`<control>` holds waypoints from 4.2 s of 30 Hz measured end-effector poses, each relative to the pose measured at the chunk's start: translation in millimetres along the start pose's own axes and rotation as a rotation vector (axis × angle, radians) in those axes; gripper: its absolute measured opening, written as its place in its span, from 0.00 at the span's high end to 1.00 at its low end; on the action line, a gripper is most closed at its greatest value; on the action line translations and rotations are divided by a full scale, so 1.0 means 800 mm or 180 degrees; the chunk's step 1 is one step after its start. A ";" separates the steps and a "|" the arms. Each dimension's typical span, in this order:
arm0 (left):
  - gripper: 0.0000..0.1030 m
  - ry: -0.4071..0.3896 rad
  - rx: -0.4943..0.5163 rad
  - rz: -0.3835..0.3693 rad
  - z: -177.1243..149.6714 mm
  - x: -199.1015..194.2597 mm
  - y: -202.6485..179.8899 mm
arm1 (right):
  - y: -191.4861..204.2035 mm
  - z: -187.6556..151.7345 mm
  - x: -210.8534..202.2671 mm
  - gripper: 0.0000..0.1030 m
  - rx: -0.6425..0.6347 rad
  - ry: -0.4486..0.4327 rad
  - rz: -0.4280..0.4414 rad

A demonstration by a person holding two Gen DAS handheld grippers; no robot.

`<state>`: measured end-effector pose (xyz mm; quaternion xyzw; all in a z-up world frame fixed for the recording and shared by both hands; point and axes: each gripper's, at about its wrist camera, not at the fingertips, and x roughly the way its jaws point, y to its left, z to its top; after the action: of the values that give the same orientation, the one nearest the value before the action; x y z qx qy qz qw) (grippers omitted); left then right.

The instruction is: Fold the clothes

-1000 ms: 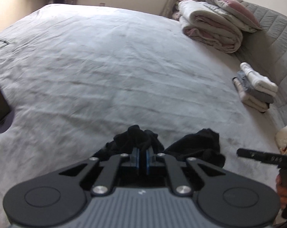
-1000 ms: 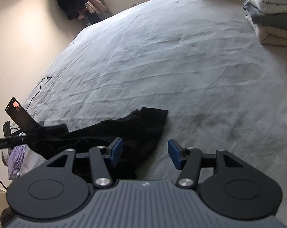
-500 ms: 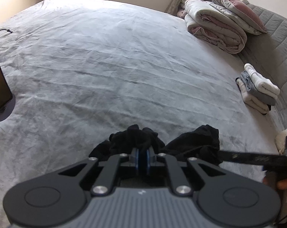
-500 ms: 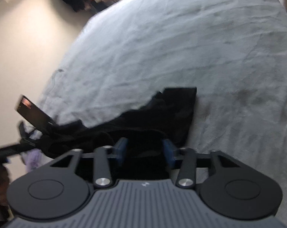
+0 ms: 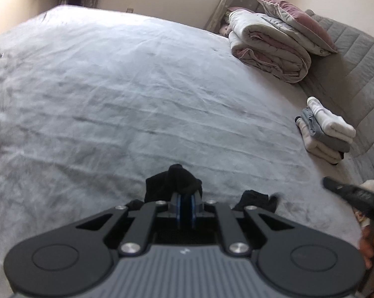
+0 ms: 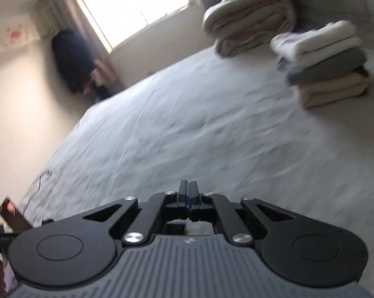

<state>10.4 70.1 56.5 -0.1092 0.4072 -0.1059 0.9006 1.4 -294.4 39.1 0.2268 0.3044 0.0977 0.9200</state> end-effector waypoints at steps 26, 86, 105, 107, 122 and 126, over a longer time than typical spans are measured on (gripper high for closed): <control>0.39 0.1108 0.0940 -0.0466 0.025 0.120 -0.128 | 0.063 -0.080 0.045 0.50 -0.0116 0.1305 0.0742; 0.99 -0.1104 -0.0799 -0.0194 0.115 -0.108 0.022 | 0.210 -0.164 0.059 0.52 -0.1945 0.0795 0.0859; 0.99 -0.1158 -0.1954 -0.0239 0.015 -0.038 0.220 | 0.289 -0.230 0.132 0.81 -0.3277 0.0443 0.0437; 0.99 -0.1158 -0.1940 -0.0196 0.013 -0.029 0.228 | 0.285 -0.218 0.127 0.88 -0.3128 0.0394 0.0411; 0.99 -0.1586 -0.1719 -0.0465 0.035 -0.074 0.190 | 0.218 -0.033 -0.028 0.91 -0.1601 -0.0349 0.0496; 0.99 -0.1767 -0.1574 -0.0522 0.039 -0.113 0.160 | 0.212 -0.010 -0.077 0.91 -0.1603 -0.0621 0.0439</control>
<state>-11.6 220.6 104.5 -0.3800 0.1509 -0.0425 0.9116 -59.1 -162.0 146.2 0.0195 0.1644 0.2104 0.9635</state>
